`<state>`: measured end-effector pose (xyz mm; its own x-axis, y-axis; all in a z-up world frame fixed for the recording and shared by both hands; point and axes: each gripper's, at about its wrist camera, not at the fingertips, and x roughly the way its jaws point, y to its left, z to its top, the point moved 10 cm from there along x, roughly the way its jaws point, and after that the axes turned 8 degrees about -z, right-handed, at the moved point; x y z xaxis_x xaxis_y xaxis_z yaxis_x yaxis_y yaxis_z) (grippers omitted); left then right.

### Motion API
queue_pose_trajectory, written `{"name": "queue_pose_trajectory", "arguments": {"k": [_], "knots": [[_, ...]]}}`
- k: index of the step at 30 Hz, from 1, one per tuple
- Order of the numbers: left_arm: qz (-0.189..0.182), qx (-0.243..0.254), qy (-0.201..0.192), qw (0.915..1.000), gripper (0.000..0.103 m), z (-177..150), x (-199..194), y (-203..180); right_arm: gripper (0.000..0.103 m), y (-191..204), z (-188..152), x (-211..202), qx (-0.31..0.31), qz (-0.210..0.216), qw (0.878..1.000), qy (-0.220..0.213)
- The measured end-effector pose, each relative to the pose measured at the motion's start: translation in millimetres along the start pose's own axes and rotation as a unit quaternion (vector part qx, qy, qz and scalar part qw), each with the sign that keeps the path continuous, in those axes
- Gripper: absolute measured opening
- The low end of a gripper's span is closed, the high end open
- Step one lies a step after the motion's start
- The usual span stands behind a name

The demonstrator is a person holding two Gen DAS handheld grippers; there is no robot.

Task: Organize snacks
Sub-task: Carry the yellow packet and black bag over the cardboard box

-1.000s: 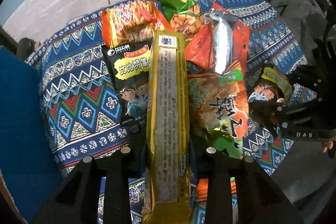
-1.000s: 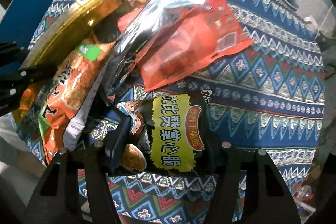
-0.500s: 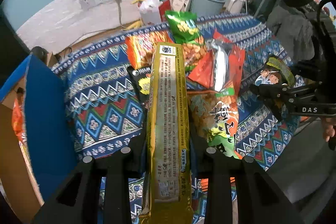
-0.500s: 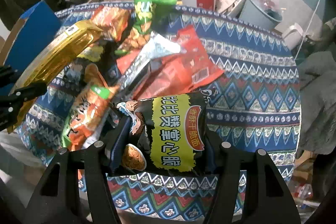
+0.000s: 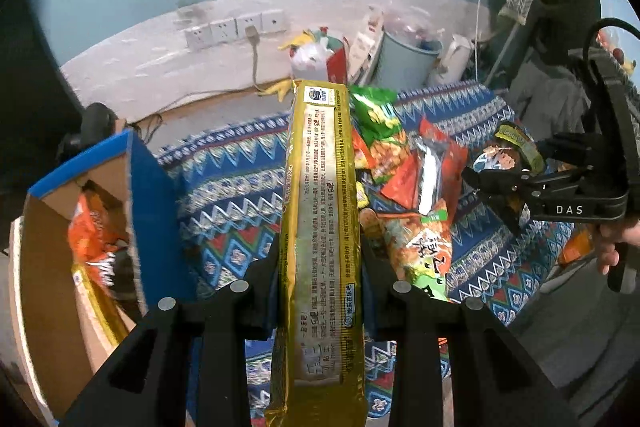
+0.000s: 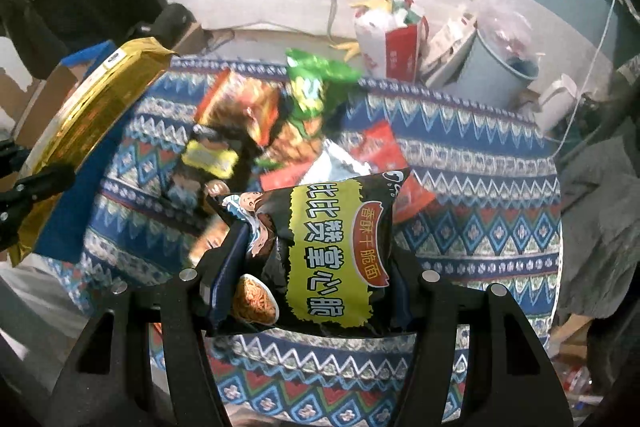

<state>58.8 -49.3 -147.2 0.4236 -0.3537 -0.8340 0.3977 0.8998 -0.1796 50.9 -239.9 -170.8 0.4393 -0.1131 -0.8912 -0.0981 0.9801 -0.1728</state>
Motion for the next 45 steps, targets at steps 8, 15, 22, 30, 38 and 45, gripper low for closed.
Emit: {"name": "queue_pose_trajectory", "arguments": {"k": [8,15,22,30,38,45], "knots": [[0.013,-0.01,-0.028,0.9995,0.032,7.9,-28.8,22.5,0.062,29.3,29.3,-15.1,-0.016,0.01,1.0,-0.023],[0.024,-0.032,-0.046,0.9981,0.032,5.8,-49.9,52.3,0.062,65.5,53.9,-26.4,-0.038,0.022,0.998,-0.039],[0.041,-0.058,-0.054,0.996,0.032,-0.6,-63.5,84.0,0.062,104.5,72.8,-28.8,-0.061,0.034,0.997,-0.044],[0.056,-0.095,-0.06,0.9921,0.032,-15.7,-78.9,122.8,0.062,151.5,92.3,-31.0,-0.087,0.051,0.994,-0.05],[0.069,-0.122,-0.066,0.9879,0.032,-31.4,-94.0,154.8,0.062,206.5,107.1,-34.0,-0.119,0.074,0.988,-0.057],[0.087,-0.153,-0.066,0.9822,0.032,-52.2,-104.9,190.7,0.062,254.6,117.2,-33.3,-0.142,0.094,0.984,-0.059]]}}
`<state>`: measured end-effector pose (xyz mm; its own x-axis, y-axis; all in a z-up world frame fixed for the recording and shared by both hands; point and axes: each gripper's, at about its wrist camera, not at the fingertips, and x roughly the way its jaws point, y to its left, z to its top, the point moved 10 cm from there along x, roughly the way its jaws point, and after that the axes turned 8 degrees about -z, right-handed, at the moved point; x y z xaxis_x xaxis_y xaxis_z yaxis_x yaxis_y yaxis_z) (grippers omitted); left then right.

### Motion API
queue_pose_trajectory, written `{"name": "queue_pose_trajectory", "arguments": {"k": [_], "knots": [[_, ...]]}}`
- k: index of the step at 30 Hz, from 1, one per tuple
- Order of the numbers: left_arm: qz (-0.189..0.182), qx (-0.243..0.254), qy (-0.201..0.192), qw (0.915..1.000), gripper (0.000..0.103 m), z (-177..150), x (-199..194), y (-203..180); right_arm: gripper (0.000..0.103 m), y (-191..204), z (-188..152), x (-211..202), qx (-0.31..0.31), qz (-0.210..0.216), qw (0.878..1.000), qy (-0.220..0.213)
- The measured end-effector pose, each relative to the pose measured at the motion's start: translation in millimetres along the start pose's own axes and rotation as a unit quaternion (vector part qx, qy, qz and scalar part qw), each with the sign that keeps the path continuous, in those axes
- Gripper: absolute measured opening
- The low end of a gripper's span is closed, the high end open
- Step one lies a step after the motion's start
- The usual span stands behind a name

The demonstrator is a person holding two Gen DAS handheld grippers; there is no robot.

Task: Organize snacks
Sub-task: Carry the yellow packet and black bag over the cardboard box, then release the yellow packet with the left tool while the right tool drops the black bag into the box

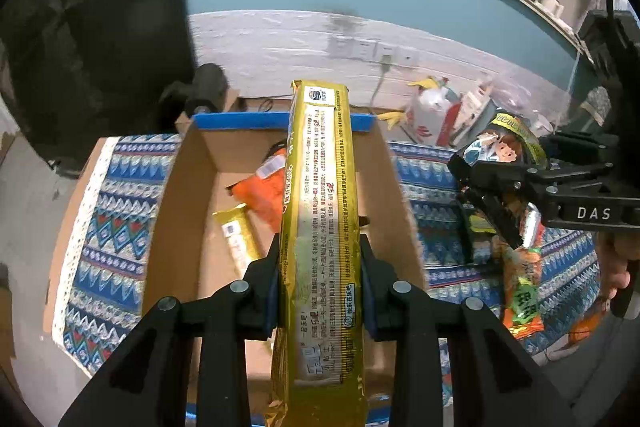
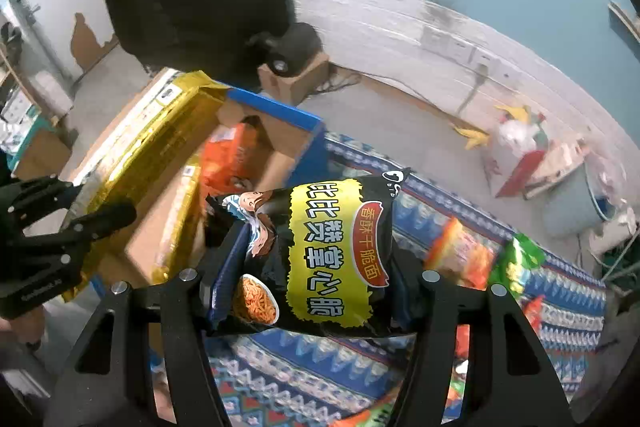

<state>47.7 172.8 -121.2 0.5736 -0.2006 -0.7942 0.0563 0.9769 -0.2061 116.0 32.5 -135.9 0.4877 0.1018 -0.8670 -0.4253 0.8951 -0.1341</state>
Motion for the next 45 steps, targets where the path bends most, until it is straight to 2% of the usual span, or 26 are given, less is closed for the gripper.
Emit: {"name": "queue_pose_trajectory", "arguments": {"k": [7,19,26,33,45], "knots": [[0.026,-0.02,0.005,0.9995,0.032,-8.9,1.7,35.7,0.062,43.4,13.0,14.1,-0.026,0.02,0.999,0.005],[0.037,-0.051,0.023,0.9977,0.032,-25.4,10.2,69.9,0.062,94.1,16.4,40.6,-0.061,0.041,0.997,0.024],[0.039,-0.07,0.032,0.9963,0.033,-28.6,14.6,76.5,0.062,100.8,19.3,43.1,-0.067,0.047,0.996,0.024],[0.049,-0.073,0.032,0.9956,0.043,-25.1,9.3,80.1,0.062,97.6,17.1,45.6,-0.066,0.047,0.996,0.027],[0.049,-0.067,0.033,0.996,0.044,-24.3,7.2,76.2,0.063,111.6,12.5,50.3,-0.084,0.064,0.994,0.032]]}}
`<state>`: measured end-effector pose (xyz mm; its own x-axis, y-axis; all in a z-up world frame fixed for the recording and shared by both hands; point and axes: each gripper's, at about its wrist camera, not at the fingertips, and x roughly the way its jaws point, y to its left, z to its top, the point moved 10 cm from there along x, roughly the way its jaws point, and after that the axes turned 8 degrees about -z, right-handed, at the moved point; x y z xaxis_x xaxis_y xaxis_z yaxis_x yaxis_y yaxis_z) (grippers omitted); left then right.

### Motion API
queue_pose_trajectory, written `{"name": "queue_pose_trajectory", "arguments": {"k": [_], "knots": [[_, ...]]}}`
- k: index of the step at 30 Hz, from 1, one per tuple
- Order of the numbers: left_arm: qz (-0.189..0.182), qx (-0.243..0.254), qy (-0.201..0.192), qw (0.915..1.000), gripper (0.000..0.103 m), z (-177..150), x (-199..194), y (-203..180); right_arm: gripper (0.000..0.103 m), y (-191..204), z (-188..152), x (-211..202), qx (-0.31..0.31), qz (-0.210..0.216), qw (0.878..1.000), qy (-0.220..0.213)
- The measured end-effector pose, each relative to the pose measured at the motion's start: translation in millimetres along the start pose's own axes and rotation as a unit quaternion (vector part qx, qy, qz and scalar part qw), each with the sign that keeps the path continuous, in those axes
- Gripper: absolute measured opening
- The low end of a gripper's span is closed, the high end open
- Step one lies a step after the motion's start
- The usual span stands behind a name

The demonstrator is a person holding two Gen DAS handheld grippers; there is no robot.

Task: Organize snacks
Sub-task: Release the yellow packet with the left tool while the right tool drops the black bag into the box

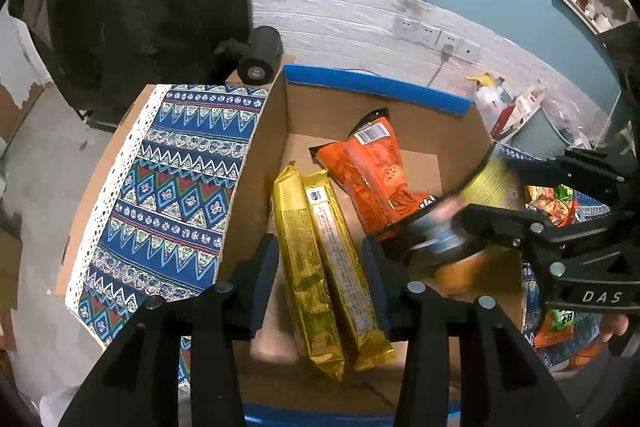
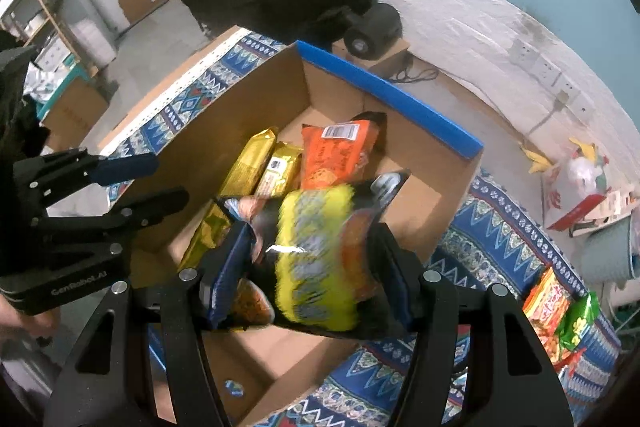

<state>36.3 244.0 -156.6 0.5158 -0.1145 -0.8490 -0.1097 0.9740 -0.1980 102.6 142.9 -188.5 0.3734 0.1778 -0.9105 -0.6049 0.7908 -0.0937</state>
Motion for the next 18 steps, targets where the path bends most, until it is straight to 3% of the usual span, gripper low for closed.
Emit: {"name": "queue_pose_trajectory", "arguments": {"k": [3,7,12,18], "knots": [[-0.004,-0.001,0.0,1.0,0.045,0.7,-0.4,-2.7,0.076,-1.0,-0.8,-0.5,0.004,-0.003,1.0,-0.001],[-0.01,0.003,-0.002,0.9999,0.05,2.1,-1.0,-11.8,0.077,-11.1,-4.1,-6.9,0.015,-0.015,1.0,-0.005],[-0.021,0.024,-0.004,0.9995,0.062,2.0,-0.8,-35.7,0.08,-30.5,-14.7,-17.9,0.04,-0.035,0.999,-0.005],[-0.032,0.048,0.008,0.9983,0.069,-2.3,2.6,-66.9,0.08,-60.7,-42.5,-31.3,0.068,-0.06,0.996,0.006]]}}
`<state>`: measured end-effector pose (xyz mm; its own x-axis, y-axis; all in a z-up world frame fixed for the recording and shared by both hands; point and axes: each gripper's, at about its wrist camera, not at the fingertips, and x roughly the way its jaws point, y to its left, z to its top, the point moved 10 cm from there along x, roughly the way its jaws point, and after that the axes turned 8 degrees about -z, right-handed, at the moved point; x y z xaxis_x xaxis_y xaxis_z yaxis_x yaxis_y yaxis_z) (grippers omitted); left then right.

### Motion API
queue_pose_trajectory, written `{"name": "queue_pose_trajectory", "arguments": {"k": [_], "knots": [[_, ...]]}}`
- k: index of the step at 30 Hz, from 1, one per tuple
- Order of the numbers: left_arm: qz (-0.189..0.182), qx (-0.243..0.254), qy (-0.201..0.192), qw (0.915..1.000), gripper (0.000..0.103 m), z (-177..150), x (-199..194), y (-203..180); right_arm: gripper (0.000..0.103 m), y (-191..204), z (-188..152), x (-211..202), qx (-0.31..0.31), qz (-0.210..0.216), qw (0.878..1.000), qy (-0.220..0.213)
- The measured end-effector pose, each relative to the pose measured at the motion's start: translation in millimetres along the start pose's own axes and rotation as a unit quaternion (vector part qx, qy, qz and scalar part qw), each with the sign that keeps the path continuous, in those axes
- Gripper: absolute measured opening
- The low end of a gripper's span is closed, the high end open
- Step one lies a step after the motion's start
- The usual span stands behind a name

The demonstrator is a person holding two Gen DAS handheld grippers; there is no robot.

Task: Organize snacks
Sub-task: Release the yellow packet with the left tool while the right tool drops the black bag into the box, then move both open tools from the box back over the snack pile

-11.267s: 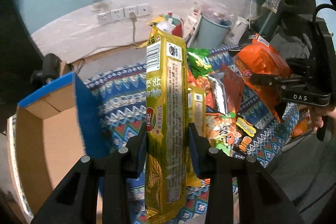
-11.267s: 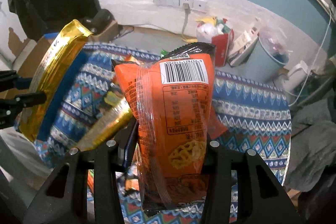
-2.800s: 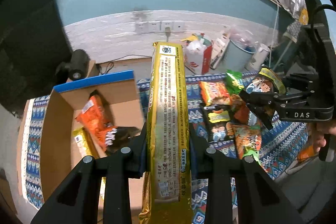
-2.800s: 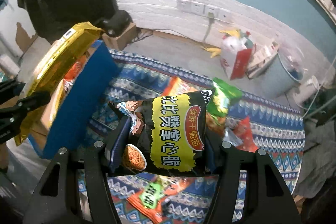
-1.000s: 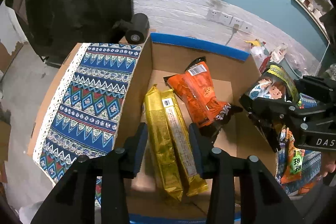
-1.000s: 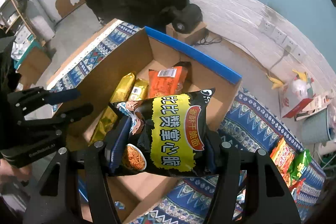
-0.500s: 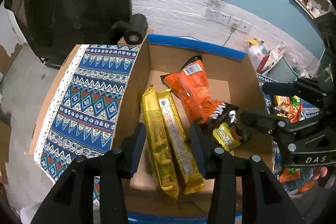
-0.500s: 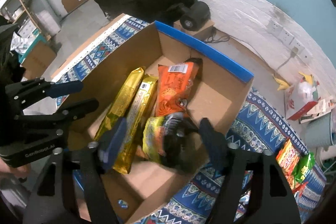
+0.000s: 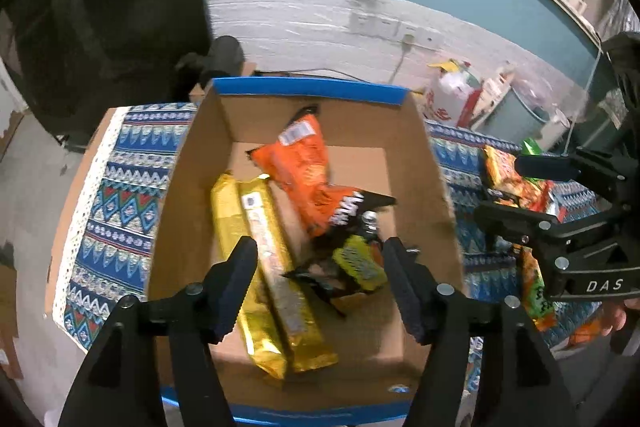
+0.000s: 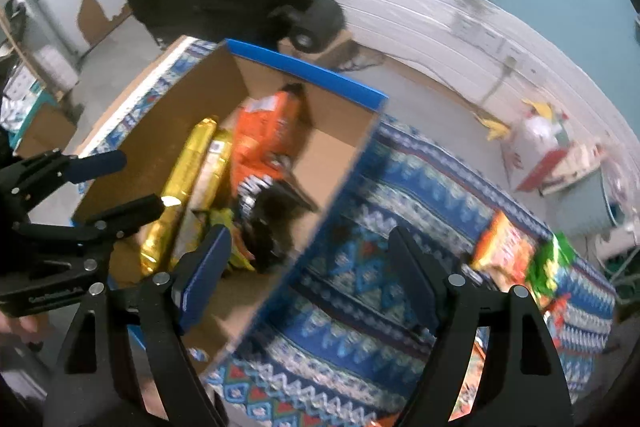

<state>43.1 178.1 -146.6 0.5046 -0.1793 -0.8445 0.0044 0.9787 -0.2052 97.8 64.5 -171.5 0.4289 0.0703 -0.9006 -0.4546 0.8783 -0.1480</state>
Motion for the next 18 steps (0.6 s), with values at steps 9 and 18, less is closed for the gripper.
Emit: {"name": "queue_pose_trajectory", "arguments": {"k": [9,18], "knots": [[-0.025,0.046,0.006,0.9986,0.075,1.4,3.7,-63.6,0.081,-66.3,-49.3,-3.9,0.049,-0.04,0.998,0.025],[-0.03,0.11,0.029,0.993,0.077,-8.5,21.2,-129.5,0.081,-123.5,-97.8,-6.0,0.097,-0.065,0.992,0.045]]}}
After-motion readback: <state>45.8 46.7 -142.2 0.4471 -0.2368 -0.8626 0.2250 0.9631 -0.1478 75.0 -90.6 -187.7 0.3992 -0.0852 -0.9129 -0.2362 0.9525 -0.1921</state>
